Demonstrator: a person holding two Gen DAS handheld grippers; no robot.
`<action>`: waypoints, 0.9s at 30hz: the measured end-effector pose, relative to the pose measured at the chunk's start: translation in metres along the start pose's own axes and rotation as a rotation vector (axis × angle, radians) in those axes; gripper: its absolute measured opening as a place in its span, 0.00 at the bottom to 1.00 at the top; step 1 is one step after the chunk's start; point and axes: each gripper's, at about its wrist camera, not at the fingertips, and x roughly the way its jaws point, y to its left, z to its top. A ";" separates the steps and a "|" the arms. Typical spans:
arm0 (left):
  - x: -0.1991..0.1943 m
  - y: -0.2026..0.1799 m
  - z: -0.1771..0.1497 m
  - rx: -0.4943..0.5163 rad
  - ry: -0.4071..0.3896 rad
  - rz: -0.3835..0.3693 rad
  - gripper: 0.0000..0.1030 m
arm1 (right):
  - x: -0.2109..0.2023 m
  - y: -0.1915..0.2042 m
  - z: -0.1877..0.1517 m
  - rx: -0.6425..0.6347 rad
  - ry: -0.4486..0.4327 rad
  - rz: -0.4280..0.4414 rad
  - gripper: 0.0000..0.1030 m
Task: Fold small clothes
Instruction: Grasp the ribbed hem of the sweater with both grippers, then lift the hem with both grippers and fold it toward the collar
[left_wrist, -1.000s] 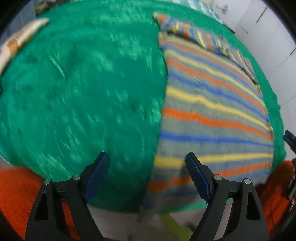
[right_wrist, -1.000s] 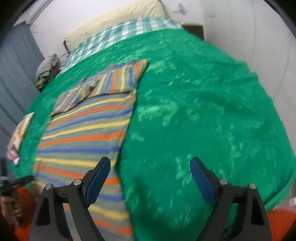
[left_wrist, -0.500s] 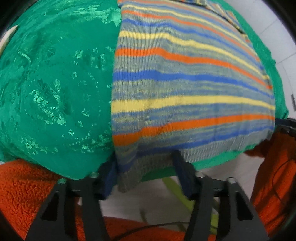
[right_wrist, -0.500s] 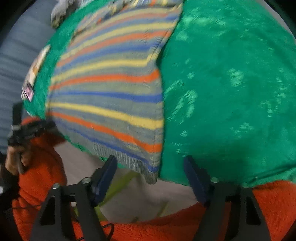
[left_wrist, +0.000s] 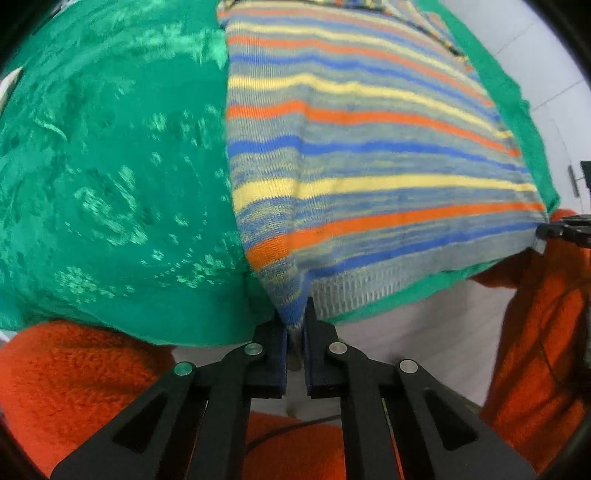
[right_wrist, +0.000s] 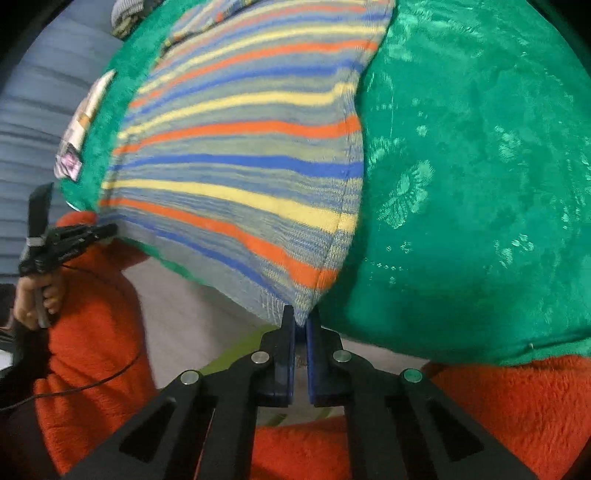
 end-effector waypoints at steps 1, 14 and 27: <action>-0.006 0.002 0.002 -0.004 -0.014 -0.016 0.04 | -0.006 0.000 0.001 0.005 -0.009 0.028 0.05; -0.072 0.067 0.154 -0.142 -0.328 -0.180 0.04 | -0.103 -0.028 0.104 0.093 -0.352 0.212 0.05; 0.011 0.101 0.378 -0.227 -0.368 0.107 0.42 | -0.087 -0.138 0.312 0.419 -0.684 0.123 0.44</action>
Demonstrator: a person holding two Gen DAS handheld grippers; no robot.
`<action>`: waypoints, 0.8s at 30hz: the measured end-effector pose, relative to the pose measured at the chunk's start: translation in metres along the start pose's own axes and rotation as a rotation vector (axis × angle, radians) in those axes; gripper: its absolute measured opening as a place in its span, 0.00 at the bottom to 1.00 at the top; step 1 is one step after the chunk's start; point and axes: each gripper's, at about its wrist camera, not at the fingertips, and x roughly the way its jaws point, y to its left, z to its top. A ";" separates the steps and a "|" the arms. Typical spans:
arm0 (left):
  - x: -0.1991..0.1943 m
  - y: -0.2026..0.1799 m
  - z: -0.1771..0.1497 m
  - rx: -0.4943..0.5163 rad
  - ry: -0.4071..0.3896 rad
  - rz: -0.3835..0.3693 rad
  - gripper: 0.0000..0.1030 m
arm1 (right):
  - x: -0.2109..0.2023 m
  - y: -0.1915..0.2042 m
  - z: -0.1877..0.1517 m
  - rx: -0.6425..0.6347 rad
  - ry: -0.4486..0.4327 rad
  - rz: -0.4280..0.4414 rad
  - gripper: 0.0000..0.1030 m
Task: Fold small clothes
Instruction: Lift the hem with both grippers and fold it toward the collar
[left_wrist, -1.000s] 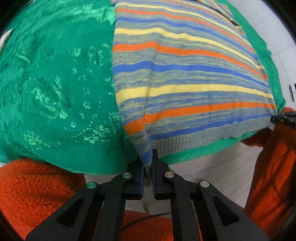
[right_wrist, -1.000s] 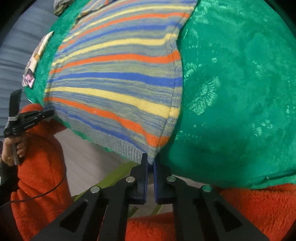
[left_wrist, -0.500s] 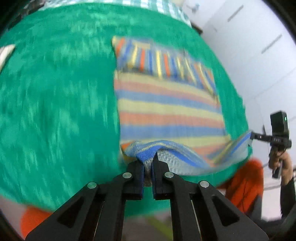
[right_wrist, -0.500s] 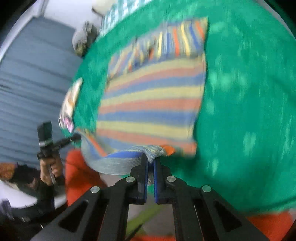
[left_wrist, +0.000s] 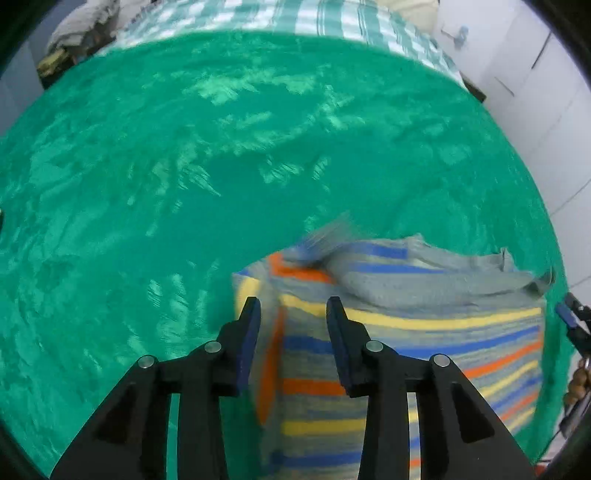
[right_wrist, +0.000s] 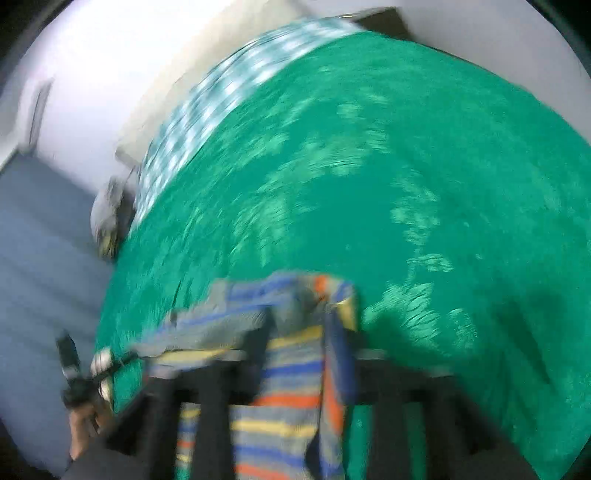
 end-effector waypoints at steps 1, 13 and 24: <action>-0.011 0.012 -0.008 -0.027 -0.041 -0.030 0.54 | -0.005 -0.004 -0.001 0.014 -0.025 0.020 0.44; -0.026 0.018 -0.141 0.134 0.077 -0.008 0.08 | -0.008 0.059 -0.144 -0.611 0.267 -0.130 0.43; -0.043 0.035 -0.132 -0.021 -0.001 -0.074 0.60 | -0.045 0.022 -0.145 -0.385 0.165 -0.115 0.52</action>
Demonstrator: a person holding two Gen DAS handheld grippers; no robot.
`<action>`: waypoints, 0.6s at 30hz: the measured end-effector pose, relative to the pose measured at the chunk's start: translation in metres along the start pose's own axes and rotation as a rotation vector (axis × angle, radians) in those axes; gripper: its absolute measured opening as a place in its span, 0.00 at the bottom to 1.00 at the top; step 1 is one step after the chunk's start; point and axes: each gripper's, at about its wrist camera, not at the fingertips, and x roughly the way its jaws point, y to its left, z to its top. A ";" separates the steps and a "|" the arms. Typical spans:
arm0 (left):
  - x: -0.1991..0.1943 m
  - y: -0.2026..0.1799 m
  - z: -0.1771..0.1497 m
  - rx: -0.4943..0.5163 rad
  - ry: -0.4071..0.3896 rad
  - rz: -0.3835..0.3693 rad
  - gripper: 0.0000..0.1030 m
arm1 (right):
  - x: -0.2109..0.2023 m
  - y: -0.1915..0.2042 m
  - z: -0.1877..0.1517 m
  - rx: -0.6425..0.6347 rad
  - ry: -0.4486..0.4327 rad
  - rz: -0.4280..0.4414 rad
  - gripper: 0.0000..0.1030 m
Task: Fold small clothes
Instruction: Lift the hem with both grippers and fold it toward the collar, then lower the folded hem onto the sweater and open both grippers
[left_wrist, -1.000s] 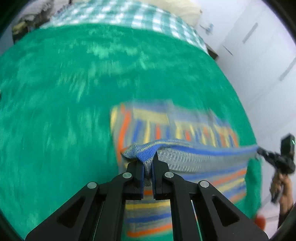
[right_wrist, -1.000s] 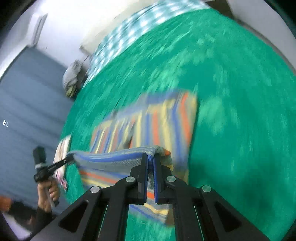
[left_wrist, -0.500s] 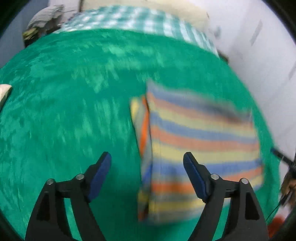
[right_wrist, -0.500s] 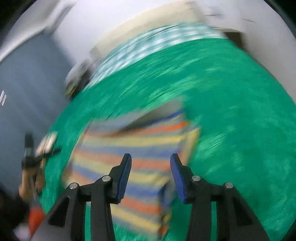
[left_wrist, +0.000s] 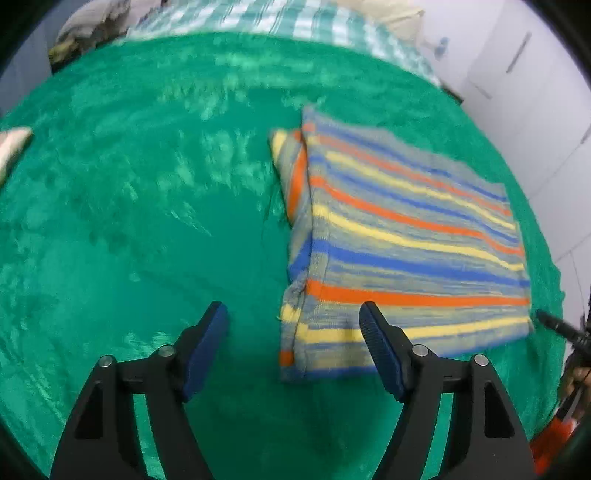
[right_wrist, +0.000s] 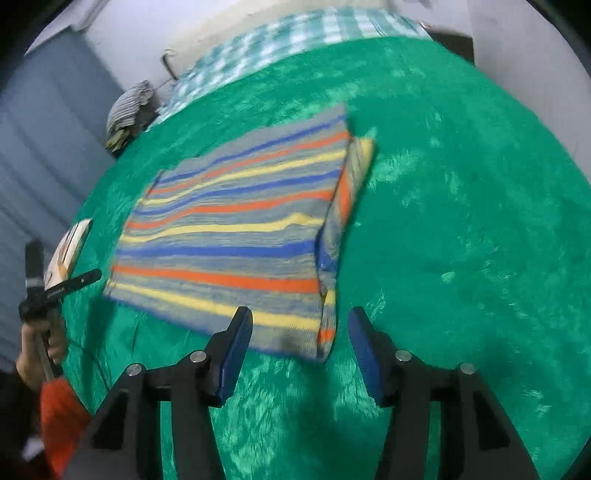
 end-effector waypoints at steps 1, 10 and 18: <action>0.012 -0.001 -0.002 -0.012 0.045 -0.019 0.10 | 0.018 0.004 0.004 0.021 0.048 0.008 0.50; 0.011 -0.014 -0.017 0.139 0.077 0.062 0.10 | 0.023 -0.004 -0.008 -0.001 0.157 -0.063 0.08; -0.058 -0.033 -0.074 0.087 -0.155 0.159 0.87 | -0.036 -0.004 -0.040 -0.003 -0.132 -0.128 0.71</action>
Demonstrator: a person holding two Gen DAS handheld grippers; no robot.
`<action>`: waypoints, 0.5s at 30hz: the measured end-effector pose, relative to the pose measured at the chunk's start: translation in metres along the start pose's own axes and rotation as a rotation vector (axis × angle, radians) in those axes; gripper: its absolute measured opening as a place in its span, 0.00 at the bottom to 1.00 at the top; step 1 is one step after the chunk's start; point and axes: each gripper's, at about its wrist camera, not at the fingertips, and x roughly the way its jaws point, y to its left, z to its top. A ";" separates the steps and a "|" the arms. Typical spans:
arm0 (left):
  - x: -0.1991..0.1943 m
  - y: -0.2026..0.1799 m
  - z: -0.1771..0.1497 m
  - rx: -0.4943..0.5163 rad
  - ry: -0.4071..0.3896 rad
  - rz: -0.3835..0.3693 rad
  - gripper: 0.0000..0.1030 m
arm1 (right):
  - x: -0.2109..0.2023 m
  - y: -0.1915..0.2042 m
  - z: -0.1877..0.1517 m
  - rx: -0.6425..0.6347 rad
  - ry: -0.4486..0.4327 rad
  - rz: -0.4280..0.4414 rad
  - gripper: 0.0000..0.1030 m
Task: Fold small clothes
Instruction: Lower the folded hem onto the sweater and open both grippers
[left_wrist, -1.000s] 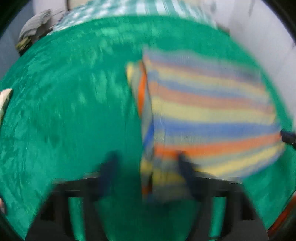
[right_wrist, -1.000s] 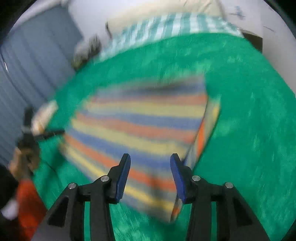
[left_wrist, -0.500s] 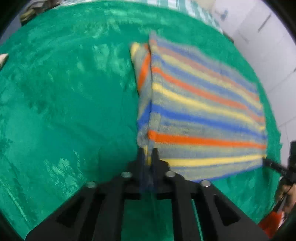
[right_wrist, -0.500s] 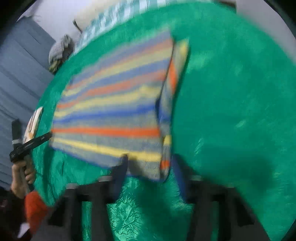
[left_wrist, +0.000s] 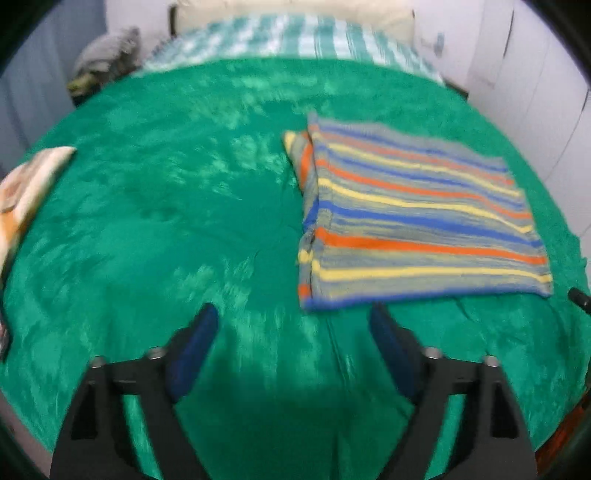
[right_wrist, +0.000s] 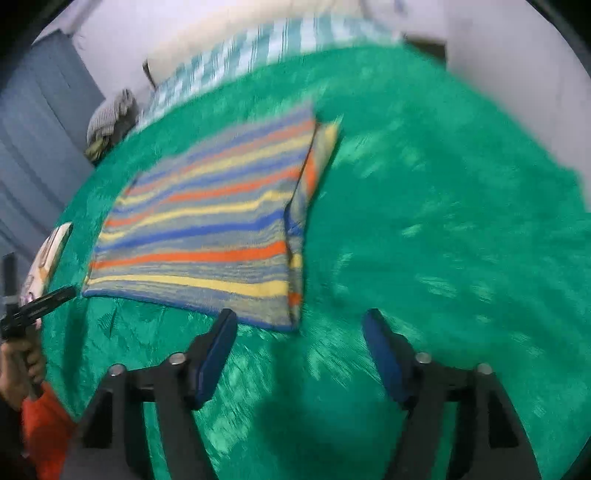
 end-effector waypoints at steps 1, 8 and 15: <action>-0.009 -0.005 -0.011 -0.001 -0.023 0.007 0.88 | -0.010 0.000 -0.010 -0.008 -0.037 -0.029 0.72; 0.003 -0.026 -0.060 0.010 -0.032 0.058 0.93 | -0.021 0.006 -0.055 0.005 -0.101 -0.194 0.74; 0.019 -0.028 -0.086 0.041 -0.049 0.081 0.99 | 0.007 0.008 -0.079 -0.049 -0.072 -0.259 1.00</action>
